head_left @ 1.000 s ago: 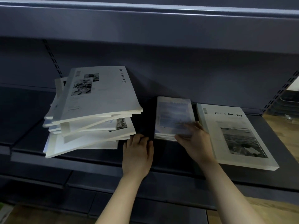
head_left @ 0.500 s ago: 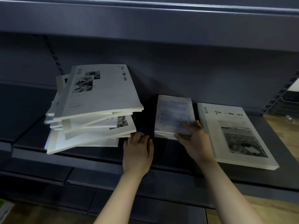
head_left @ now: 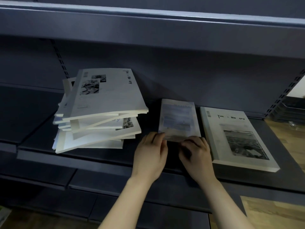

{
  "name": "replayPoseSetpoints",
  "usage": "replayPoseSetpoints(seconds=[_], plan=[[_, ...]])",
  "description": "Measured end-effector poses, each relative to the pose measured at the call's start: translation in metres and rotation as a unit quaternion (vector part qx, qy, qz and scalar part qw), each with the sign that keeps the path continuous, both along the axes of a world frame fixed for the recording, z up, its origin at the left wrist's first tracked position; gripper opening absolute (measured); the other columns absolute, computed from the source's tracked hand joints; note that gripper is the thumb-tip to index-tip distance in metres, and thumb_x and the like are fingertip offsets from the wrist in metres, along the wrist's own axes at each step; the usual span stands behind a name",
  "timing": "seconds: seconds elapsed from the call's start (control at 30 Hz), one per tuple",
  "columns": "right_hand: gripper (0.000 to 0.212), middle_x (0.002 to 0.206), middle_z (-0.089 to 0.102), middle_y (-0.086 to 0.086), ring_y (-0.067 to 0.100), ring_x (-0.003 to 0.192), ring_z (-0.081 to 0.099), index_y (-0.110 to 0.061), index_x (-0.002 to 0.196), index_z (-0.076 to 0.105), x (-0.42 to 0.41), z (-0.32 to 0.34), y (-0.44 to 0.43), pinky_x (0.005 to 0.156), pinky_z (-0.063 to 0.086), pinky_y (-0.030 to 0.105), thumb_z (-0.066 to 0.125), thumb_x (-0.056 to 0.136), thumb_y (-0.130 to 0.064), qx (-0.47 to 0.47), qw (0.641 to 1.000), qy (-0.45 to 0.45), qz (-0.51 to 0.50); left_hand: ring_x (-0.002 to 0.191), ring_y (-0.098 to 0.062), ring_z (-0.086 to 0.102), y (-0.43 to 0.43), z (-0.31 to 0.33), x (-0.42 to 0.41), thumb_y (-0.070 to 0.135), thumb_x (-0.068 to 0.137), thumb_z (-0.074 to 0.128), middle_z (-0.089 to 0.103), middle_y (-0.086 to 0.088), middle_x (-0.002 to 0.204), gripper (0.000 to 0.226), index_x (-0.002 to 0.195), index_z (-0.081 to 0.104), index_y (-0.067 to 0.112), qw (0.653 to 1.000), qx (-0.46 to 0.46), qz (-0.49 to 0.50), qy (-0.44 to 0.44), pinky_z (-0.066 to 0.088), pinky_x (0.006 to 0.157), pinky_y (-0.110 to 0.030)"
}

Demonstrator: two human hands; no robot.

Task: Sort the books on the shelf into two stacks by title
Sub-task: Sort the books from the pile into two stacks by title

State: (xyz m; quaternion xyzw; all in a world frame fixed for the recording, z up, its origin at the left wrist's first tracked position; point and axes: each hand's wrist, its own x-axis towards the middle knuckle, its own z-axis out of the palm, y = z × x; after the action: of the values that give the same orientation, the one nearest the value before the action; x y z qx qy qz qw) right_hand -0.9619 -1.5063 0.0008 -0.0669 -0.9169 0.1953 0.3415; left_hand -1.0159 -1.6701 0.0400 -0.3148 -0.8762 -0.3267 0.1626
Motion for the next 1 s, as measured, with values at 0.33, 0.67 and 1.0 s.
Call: replayPoseSetpoints(seconds=[0.33,0.67,1.0], plan=[[0.016,0.1,0.062,0.001,0.027,0.097,0.054,-0.019,0.094,0.071,0.0,-0.004,-0.004,0.08,0.046,0.034,0.069,0.078,-0.02,0.012,0.995,-0.103,0.0,0.087,-0.022,0.06,-0.039,0.092,-0.007,0.019,0.086,0.049,0.064,-0.008,0.099,0.029,0.106,0.067,0.007,0.983,0.141,0.03,0.11,0.047,0.076,-0.031],[0.014,0.092,0.06,-0.004,0.021,0.093,0.054,-0.019,0.088,0.07,0.001,-0.004,-0.006,0.076,0.042,0.027,0.073,0.077,-0.011,0.0,0.997,-0.08,-0.004,0.086,-0.035,0.061,-0.127,0.113,-0.061,0.03,0.078,0.049,0.068,-0.01,0.097,0.035,0.103,0.071,0.018,0.964,0.076,0.243,0.076,0.049,0.079,-0.05],[0.013,0.093,0.061,-0.006,0.02,0.097,0.054,-0.019,0.088,0.07,0.002,-0.004,-0.006,0.075,0.042,0.027,0.072,0.078,-0.011,-0.01,0.996,-0.085,-0.012,0.119,-0.041,0.048,-0.129,0.109,-0.074,0.081,0.072,0.046,0.052,-0.016,0.133,0.093,0.136,0.043,0.013,0.954,-0.017,0.292,-0.067,0.045,0.09,-0.049]])
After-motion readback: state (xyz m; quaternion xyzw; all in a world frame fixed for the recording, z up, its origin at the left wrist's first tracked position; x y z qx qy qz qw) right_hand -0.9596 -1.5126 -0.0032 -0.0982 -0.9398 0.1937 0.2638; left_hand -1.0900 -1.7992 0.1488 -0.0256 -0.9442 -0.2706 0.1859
